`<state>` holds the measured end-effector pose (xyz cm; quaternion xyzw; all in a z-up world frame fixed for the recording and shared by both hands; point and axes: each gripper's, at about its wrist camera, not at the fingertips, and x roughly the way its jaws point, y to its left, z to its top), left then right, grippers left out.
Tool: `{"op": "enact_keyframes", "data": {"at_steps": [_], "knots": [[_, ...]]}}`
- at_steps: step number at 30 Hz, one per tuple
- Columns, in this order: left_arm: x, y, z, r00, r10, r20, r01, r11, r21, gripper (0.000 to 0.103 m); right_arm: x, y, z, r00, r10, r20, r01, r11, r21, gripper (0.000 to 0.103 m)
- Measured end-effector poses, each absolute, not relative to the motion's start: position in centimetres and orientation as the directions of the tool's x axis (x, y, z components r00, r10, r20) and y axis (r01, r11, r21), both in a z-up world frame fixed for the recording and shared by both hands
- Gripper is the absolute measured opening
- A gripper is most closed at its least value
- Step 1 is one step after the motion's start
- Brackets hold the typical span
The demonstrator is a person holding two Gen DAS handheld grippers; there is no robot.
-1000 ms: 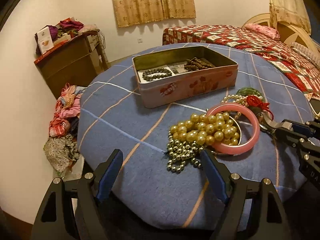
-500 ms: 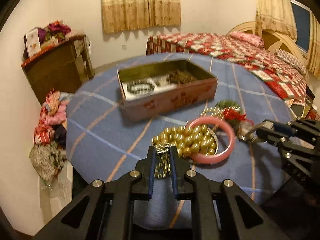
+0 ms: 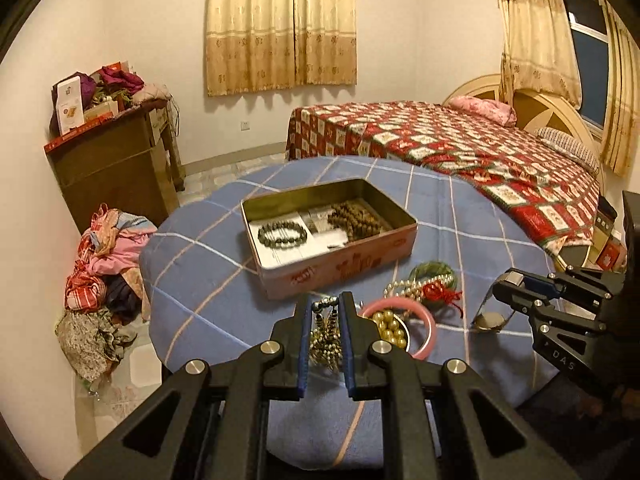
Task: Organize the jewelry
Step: 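Carry the silver chain with the left tool while the right tool carries the silver clasp over the tin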
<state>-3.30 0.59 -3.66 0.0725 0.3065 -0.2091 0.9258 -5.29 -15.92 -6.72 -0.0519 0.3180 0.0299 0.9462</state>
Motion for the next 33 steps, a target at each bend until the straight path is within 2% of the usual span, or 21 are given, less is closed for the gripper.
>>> {"op": "enact_keyframes", "data": {"at_steps": [20, 33], "knots": [[-0.3, 0.2, -0.4, 0.824, -0.279, -0.493, 0.367, 0.926, 0.089, 0.013, -3.5, -18.0, -2.8, 0.865, -0.044, -0.500, -0.018, 0.993, -0.118, 0.019], [4.0, -1.1, 0.5, 0.841, -0.257, -0.477, 0.339, 0.936, 0.093, 0.013, 0.8, -17.3, -0.4, 0.894, -0.047, -0.445, -0.027, 0.987, -0.160, 0.018]]}}
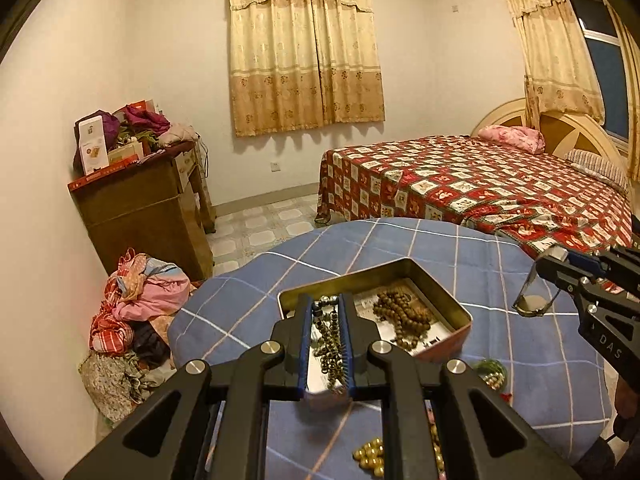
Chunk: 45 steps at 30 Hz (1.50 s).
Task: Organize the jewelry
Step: 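Carry the silver chain with the left tool while the right tool carries the silver clasp over the tin, then open both tools to drop the silver chain and clasp into the tin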
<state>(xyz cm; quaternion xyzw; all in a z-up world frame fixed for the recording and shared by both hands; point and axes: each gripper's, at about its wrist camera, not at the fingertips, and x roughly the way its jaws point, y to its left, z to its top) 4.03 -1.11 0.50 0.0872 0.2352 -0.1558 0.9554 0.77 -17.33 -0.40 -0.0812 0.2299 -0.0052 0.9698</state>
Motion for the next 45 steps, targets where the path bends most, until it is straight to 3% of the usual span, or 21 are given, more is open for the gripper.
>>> {"op": "enact_keyframes", "data": {"at_steps": [20, 45], "knots": [[9.3, -2.6, 1.7, 0.858, -0.216, -0.465, 0.313, 0.939, 0.141, 0.013, 6.5, -15.9, 0.8, 0.892, -0.025, -0.451, -0.060, 0.983, -0.175, 0.018], [13.4, -3.8, -5.1, 0.805, -0.154, -0.572, 0.298, 0.940, 0.166, 0.013, 11.4, -14.9, -4.1, 0.823, -0.039, -0.566, -0.062, 0.985, -0.158, 0.019]]}}
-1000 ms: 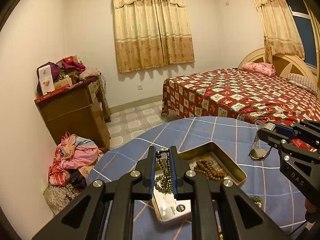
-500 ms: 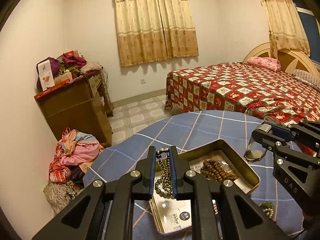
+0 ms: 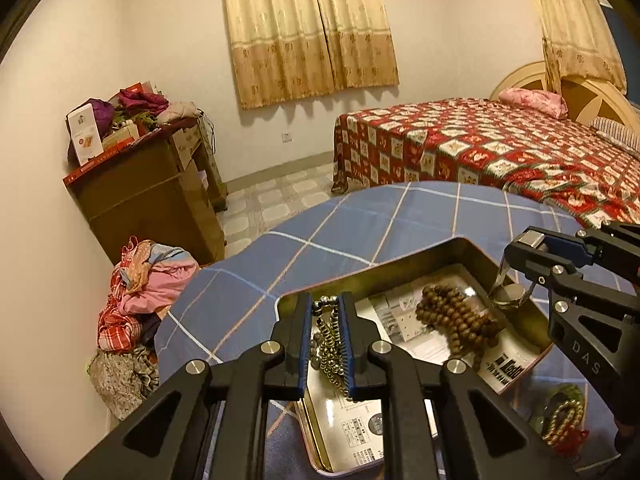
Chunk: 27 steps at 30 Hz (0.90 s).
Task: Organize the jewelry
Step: 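Open both tools to drop the silver chain and clasp into the tin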
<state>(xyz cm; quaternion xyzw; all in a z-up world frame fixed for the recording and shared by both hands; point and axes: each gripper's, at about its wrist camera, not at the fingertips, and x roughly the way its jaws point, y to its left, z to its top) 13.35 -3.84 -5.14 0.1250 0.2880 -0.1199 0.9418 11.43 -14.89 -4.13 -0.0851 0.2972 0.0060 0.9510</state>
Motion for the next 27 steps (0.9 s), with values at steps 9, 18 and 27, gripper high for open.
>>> {"op": "enact_keyframes", "data": {"at_steps": [9, 18, 27], "knots": [[14.2, -3.3, -7.4, 0.783, -0.110, -0.612, 0.285, 0.938, 0.196, 0.013, 12.4, -14.8, -5.8, 0.786, -0.052, -0.615, -0.069, 0.983, -0.171, 0.019], [14.6, -3.1, -8.7, 0.773, -0.037, -0.634, 0.249, 0.936, 0.248, 0.029, 12.6, -14.7, -6.1, 0.775, -0.040, -0.631, -0.078, 0.984, -0.159, 0.031], [12.3, -1.7, -8.7, 0.801, 0.003, -0.599, 0.201, 0.941, 0.273, 0.079, 11.4, -15.2, -6.3, 0.762, -0.060, -0.645, -0.052, 0.987, -0.154, 0.055]]}}
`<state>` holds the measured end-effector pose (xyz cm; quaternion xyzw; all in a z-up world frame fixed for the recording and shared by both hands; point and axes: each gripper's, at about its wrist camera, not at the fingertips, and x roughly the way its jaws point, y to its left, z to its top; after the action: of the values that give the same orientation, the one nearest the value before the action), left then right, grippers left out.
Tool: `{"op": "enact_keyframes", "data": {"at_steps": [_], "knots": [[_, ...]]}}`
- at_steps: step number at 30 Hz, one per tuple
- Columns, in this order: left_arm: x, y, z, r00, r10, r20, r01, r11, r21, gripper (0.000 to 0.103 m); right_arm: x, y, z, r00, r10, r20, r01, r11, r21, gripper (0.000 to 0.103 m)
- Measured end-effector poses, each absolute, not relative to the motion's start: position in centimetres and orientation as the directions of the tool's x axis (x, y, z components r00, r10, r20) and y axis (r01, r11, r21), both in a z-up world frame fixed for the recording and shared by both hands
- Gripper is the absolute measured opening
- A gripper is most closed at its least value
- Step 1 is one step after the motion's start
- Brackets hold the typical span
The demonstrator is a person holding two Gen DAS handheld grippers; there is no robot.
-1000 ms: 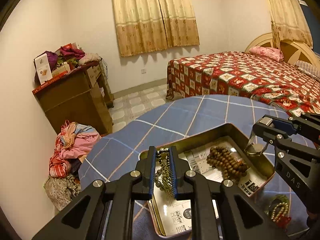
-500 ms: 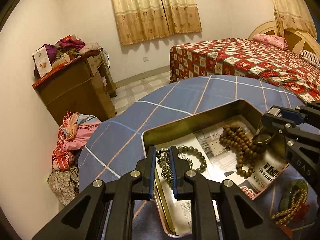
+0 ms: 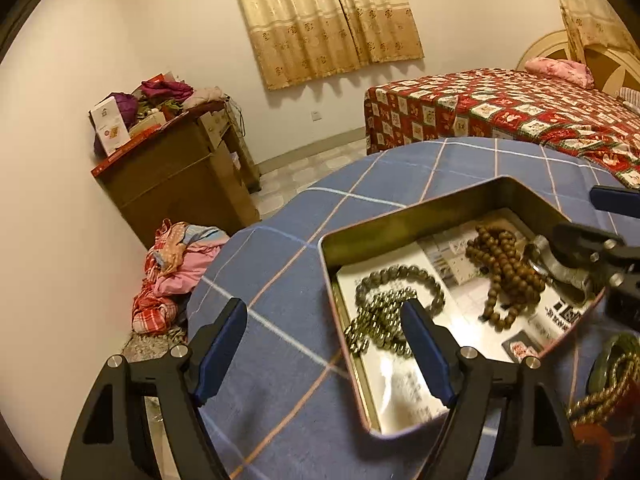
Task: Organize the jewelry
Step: 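Open both tools to drop the silver chain and clasp into the tin, then withdraw both open tools back toward the remaining jewelry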
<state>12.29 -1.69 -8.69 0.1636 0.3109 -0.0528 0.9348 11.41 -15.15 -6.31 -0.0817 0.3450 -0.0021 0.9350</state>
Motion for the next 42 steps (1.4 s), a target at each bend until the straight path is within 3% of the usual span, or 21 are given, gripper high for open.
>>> {"op": "enact_keyframes", "data": {"at_steps": [20, 42], "knots": [[4.0, 0.0, -8.4, 0.817, 0.003, -0.577, 0.185, 0.946, 0.266, 0.079, 4.5, -17.4, -7.2, 0.752, -0.078, -0.655, 0.010, 0.994, -0.107, 0.061], [2.4, -1.6, -12.2, 0.727, -0.044, -0.686, 0.288, 0.925, 0.246, 0.079, 0.1, -18.4, -9.3, 0.751, -0.093, -0.654, 0.033, 0.994, -0.103, 0.069]]}}
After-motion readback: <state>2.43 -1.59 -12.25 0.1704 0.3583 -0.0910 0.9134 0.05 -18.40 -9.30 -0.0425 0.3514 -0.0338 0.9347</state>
